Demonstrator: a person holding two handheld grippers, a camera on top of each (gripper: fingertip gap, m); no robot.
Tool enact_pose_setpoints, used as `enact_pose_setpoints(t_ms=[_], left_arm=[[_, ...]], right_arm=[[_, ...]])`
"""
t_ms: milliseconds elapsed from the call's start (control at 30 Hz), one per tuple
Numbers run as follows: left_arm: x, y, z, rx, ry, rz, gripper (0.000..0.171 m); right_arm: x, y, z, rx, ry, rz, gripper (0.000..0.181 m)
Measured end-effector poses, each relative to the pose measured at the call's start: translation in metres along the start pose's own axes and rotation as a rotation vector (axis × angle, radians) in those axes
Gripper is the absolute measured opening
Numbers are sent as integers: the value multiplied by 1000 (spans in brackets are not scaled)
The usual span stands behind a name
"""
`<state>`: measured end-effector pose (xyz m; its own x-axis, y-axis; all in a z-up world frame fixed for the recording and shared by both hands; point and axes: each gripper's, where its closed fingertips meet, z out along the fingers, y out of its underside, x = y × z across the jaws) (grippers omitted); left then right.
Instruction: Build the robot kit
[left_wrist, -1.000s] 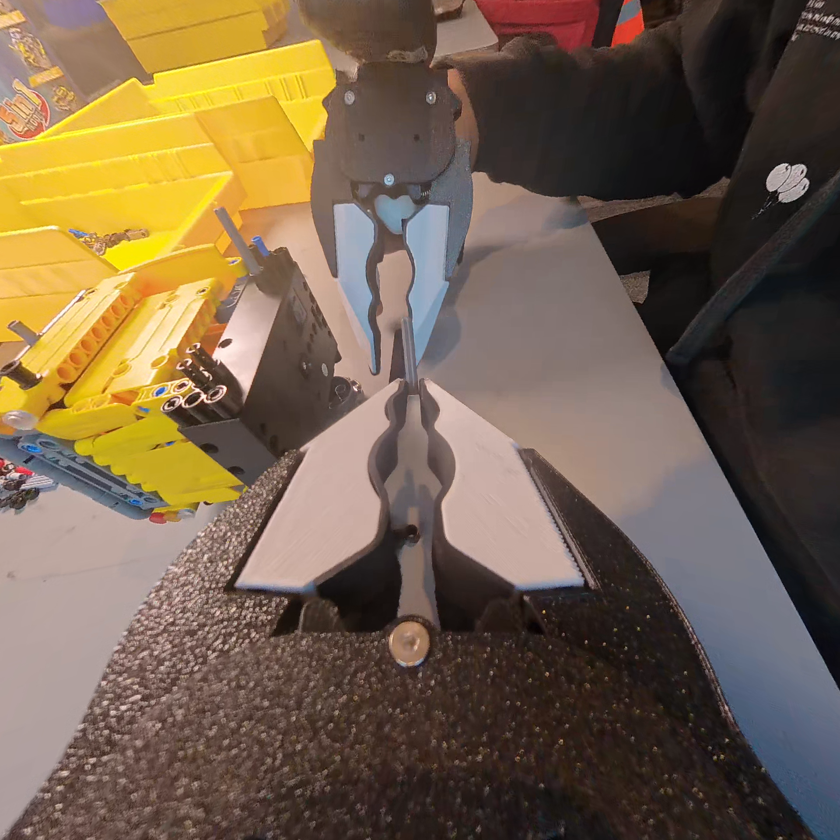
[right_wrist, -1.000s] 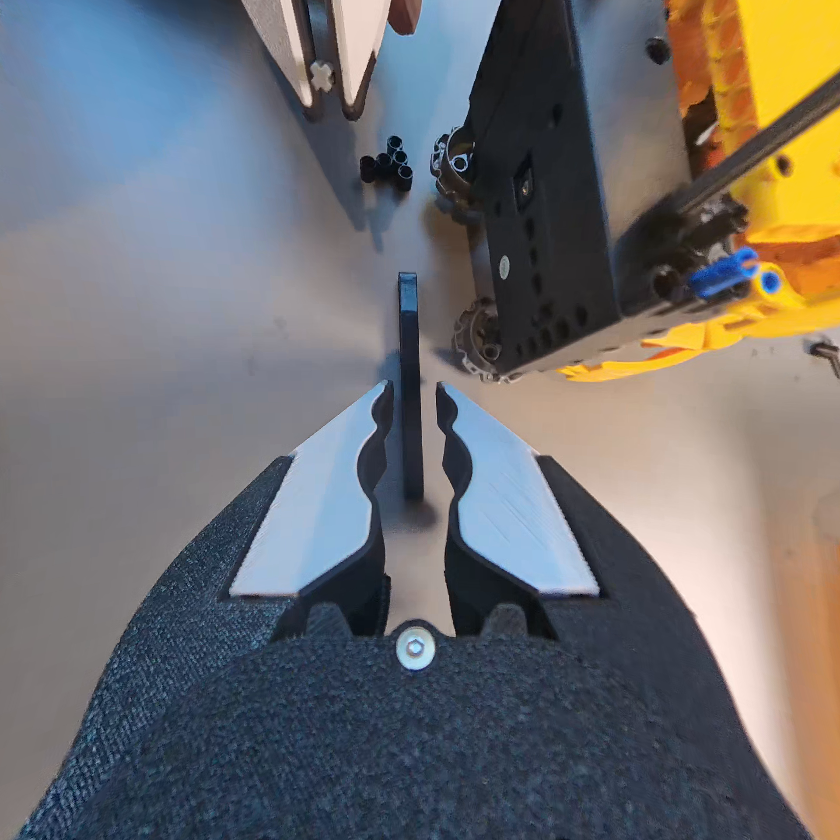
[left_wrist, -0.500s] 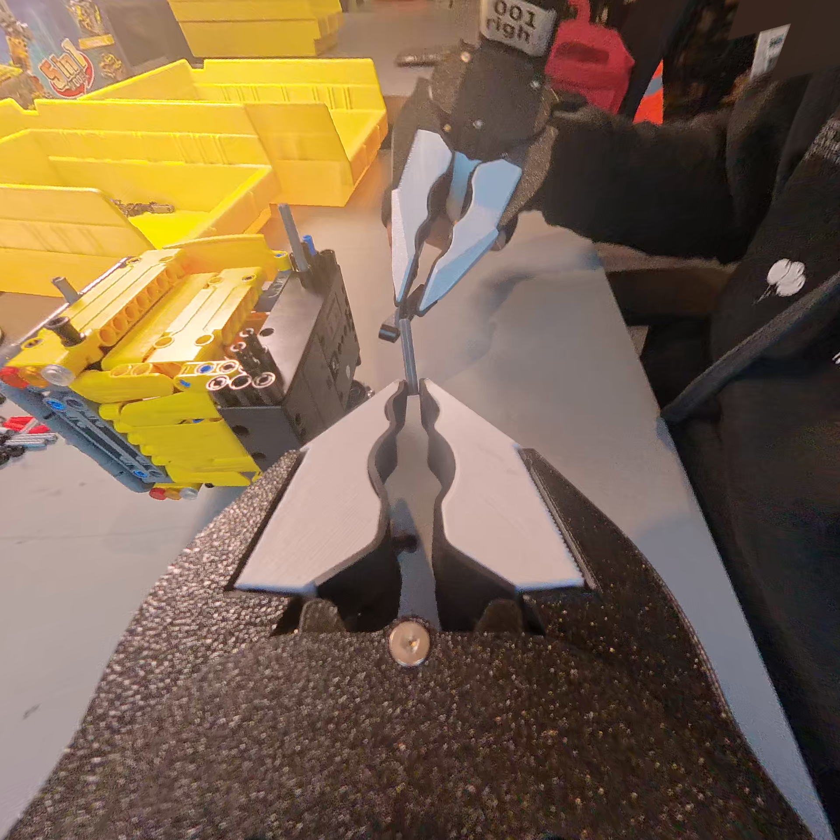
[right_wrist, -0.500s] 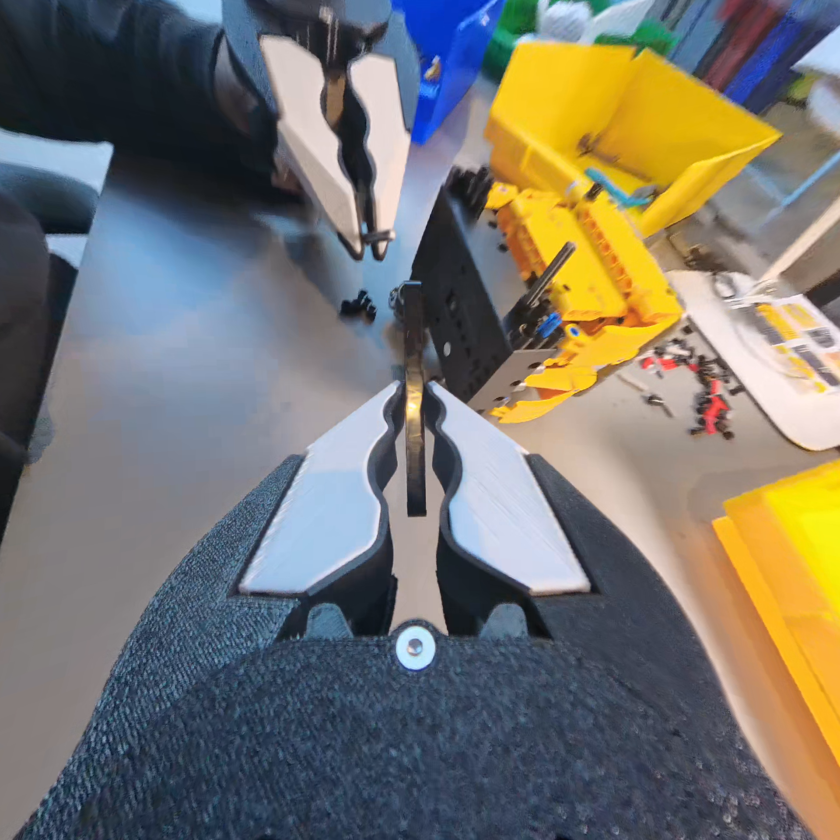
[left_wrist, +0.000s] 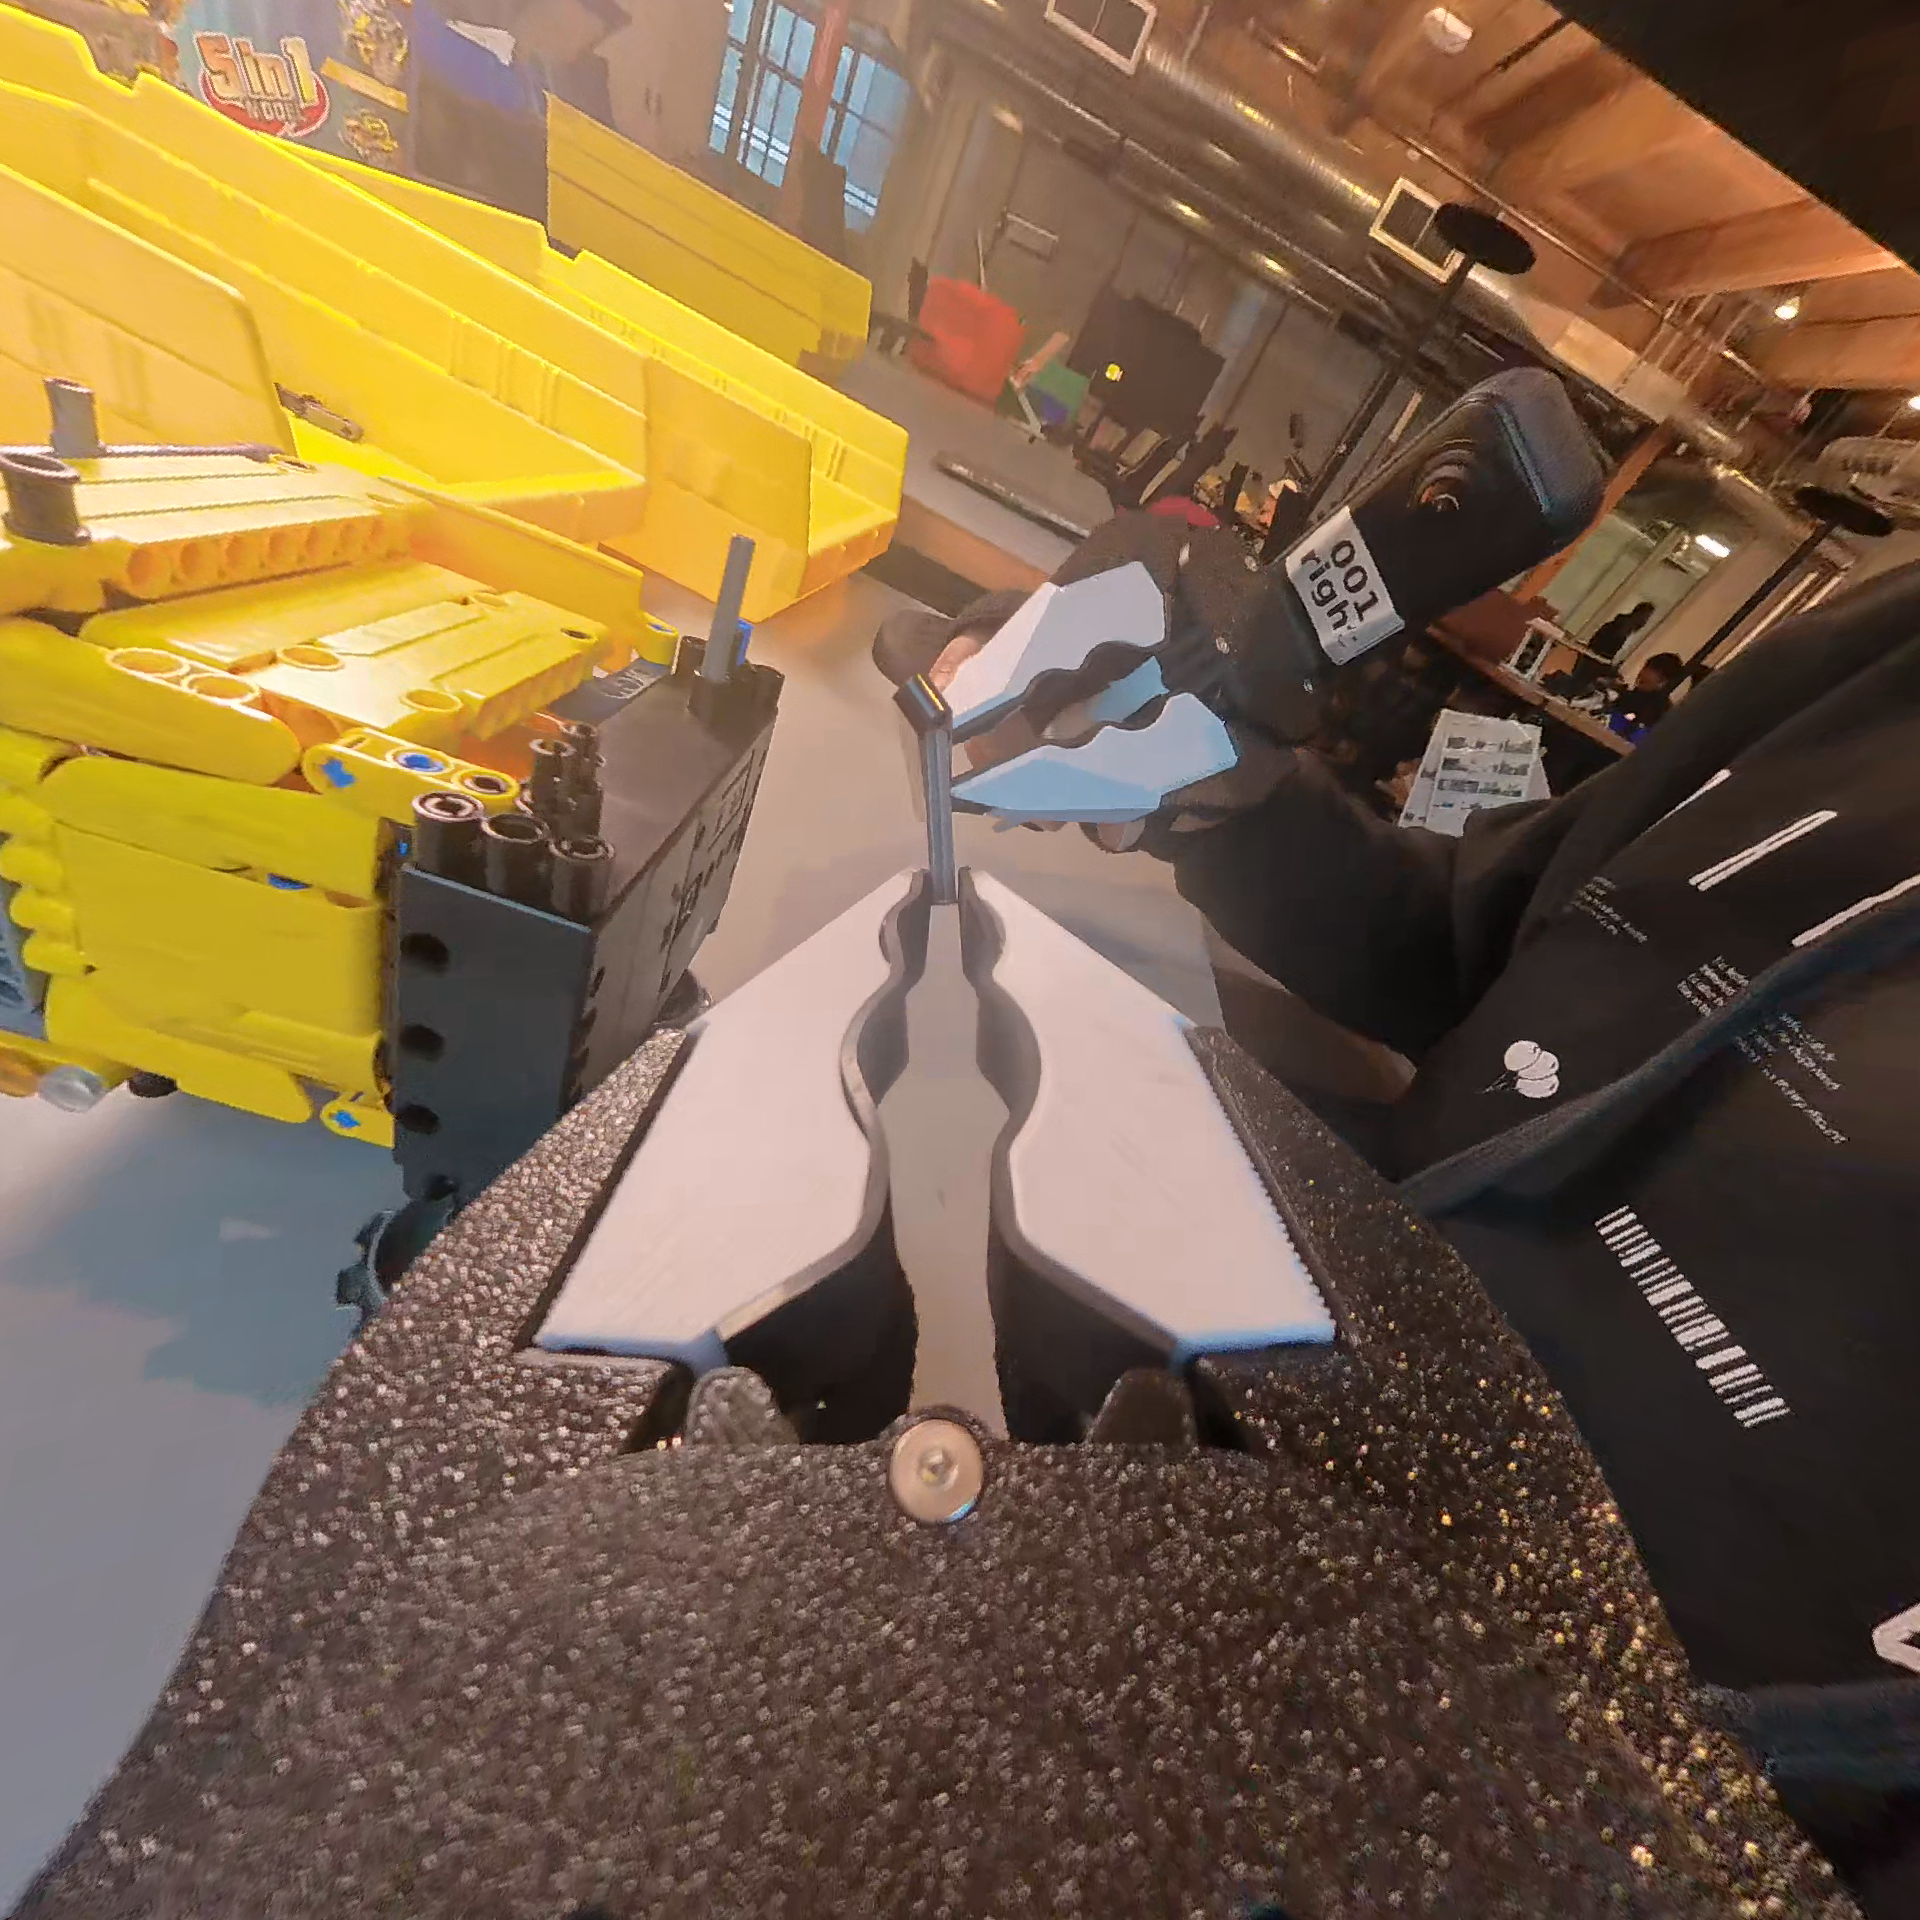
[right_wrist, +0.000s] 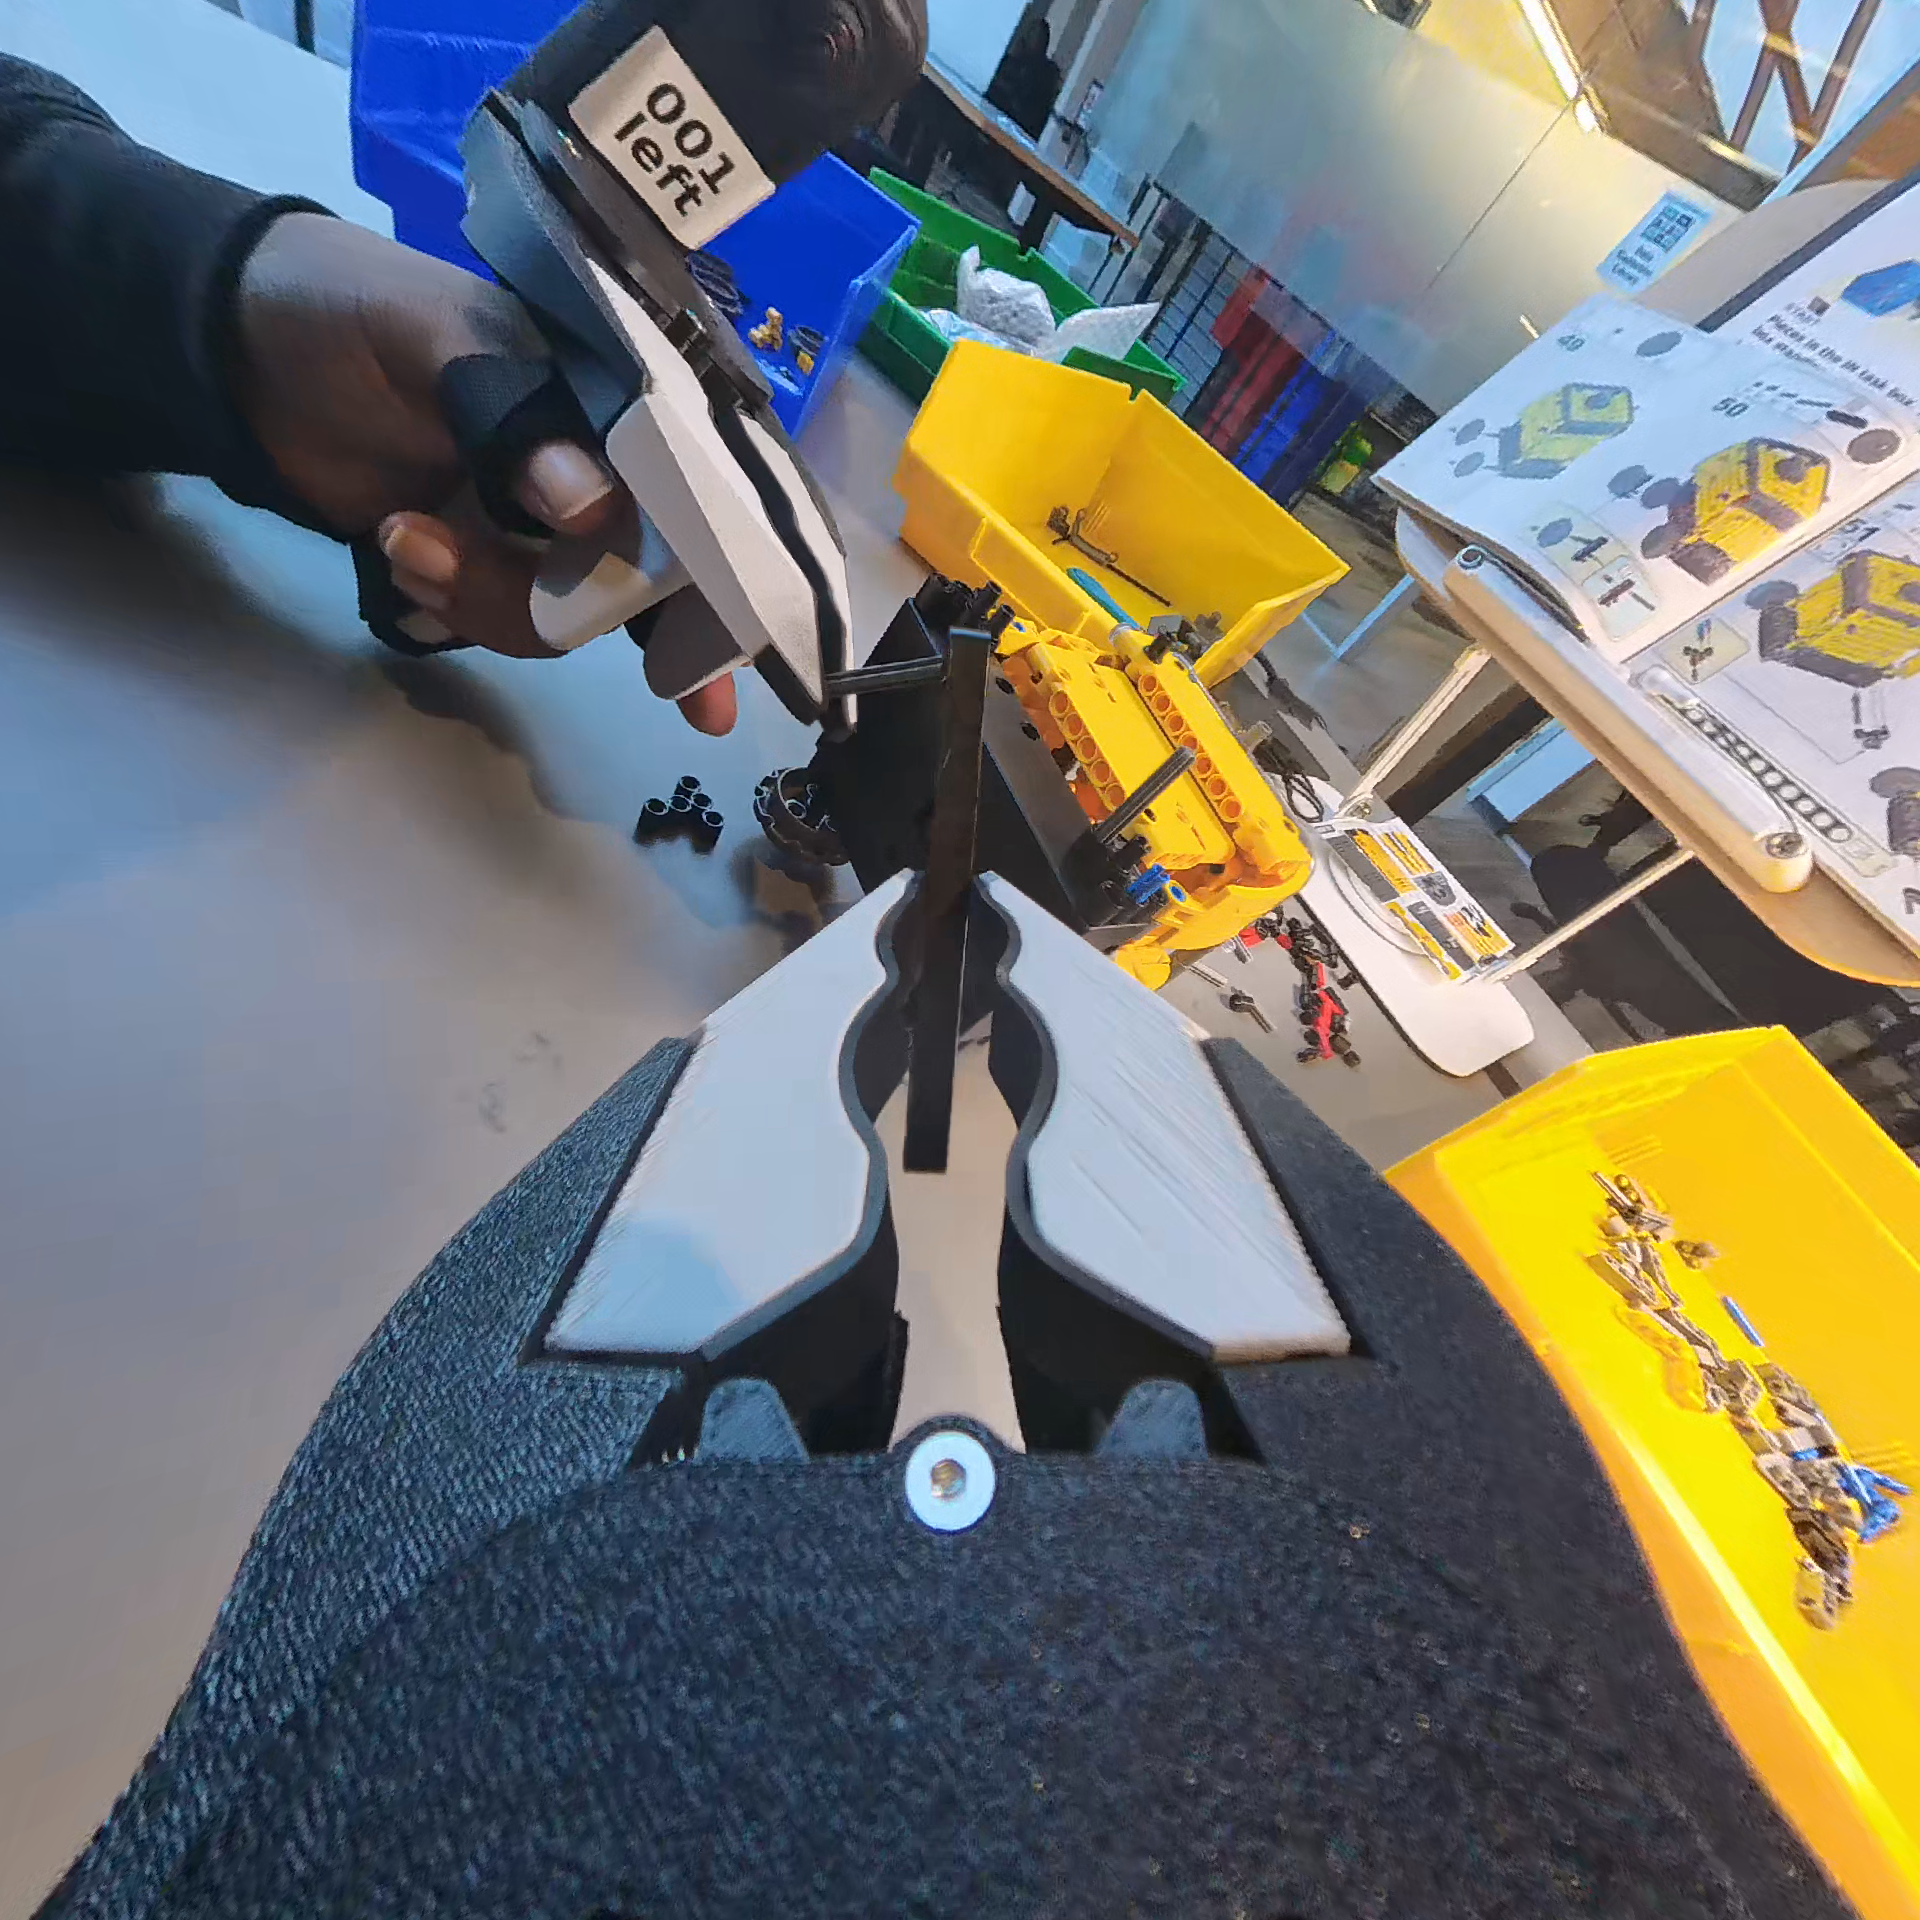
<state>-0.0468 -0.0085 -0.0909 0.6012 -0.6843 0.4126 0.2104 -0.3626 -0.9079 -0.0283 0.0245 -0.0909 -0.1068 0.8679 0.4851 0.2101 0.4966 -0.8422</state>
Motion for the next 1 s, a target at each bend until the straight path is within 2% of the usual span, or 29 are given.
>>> enact_pose_setpoints(t_ms=[433, 633, 800, 1000], left_arm=[[-4, -4, -1, 45, 3, -95, 3], [-2, -4, 0, 66, 27, -174, 3], [-1, -5, 0, 97, 54, -260, 3], [-6, 6, 0, 83, 39, -295, 3]], right_arm=[[5, 4, 1, -28, 74, -81, 7], [3, 2, 1, -66, 117, -257, 8], [-12, 5, 6, -99, 75, -452, 8], [-20, 11, 6, -94, 11, -477, 8]])
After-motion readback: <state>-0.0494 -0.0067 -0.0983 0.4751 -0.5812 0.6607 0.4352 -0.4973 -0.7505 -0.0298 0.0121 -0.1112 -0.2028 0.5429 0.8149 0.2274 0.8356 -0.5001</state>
